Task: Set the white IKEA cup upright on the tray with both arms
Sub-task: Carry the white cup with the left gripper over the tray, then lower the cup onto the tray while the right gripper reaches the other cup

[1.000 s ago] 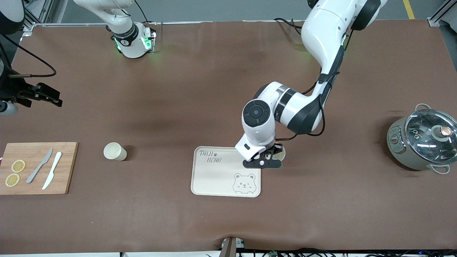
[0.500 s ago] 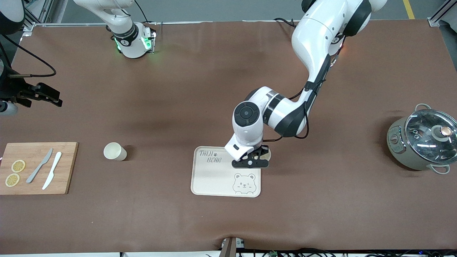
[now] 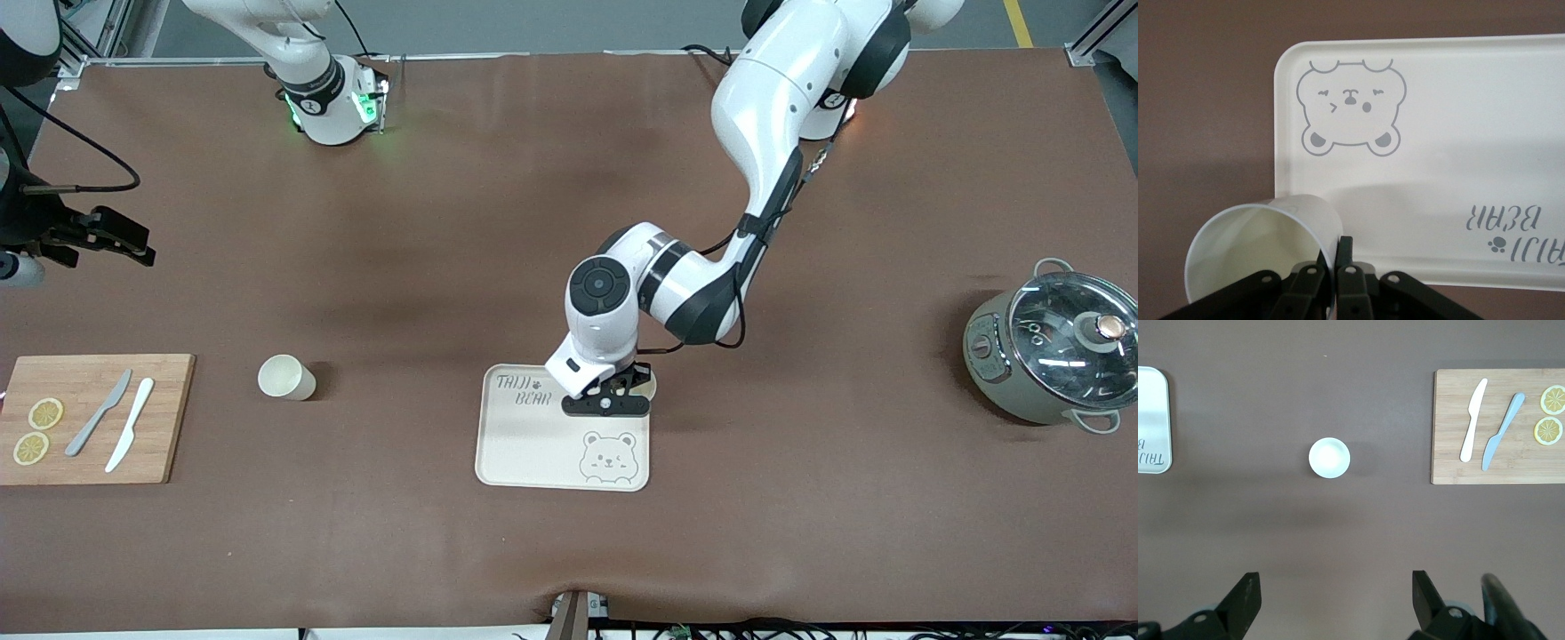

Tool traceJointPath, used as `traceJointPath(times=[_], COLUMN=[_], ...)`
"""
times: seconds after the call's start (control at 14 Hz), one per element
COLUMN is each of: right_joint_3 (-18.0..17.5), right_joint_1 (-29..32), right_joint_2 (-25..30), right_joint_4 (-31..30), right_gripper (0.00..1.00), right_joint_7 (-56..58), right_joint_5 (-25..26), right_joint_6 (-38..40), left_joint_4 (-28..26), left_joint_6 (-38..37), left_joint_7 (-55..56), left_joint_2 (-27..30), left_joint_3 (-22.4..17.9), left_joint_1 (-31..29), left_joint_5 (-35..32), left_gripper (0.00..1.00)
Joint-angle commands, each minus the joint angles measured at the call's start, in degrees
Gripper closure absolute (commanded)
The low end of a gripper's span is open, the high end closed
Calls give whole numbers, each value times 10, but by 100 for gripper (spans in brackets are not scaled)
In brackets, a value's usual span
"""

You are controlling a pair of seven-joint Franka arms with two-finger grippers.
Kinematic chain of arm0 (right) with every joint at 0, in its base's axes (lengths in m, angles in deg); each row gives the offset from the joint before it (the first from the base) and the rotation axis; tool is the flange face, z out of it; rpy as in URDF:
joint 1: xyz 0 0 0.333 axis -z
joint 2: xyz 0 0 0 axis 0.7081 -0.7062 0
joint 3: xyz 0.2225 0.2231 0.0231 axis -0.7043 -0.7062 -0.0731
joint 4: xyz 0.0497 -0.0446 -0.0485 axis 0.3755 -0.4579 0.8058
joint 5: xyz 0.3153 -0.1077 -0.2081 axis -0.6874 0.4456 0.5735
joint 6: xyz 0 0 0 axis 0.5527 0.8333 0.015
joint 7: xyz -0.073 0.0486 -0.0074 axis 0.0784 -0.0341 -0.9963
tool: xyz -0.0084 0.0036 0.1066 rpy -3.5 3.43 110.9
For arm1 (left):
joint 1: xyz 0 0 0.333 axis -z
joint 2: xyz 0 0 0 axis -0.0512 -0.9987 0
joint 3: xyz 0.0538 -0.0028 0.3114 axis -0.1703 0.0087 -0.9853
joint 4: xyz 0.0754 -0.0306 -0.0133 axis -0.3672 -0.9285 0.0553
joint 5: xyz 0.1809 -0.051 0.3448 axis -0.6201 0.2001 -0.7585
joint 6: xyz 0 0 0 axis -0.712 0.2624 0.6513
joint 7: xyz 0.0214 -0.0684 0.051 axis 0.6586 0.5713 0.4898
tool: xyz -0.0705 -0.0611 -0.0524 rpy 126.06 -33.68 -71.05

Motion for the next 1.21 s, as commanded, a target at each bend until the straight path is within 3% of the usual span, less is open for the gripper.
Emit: traceJointPath(times=[0.0, 0.64, 0.93, 1.14], right_joint_3=[-5, -5, -5, -5], right_joint_1=[8, 9, 11, 20], right_joint_2=[-7, -21, -66, -135], right_joint_4=[11, 11, 9, 5], right_gripper=[0, 0, 0, 0], right_joint_7=[7, 7, 7, 11], right_joint_5=[7, 10, 17, 17], right_joint_6=[1, -20, -78, -162], left_joint_4=[24, 17, 17, 16], left_joint_6=[8, 47, 52, 52], left_joint_7=[14, 29, 33, 36], left_joint_2=[-22, -39, -44, -45], left_joint_3=[-7, -16, -17, -18], left_joint_1=[11, 20, 20, 23], left_joint_5=[12, 11, 10, 9], left_gripper=[100, 100, 100, 100])
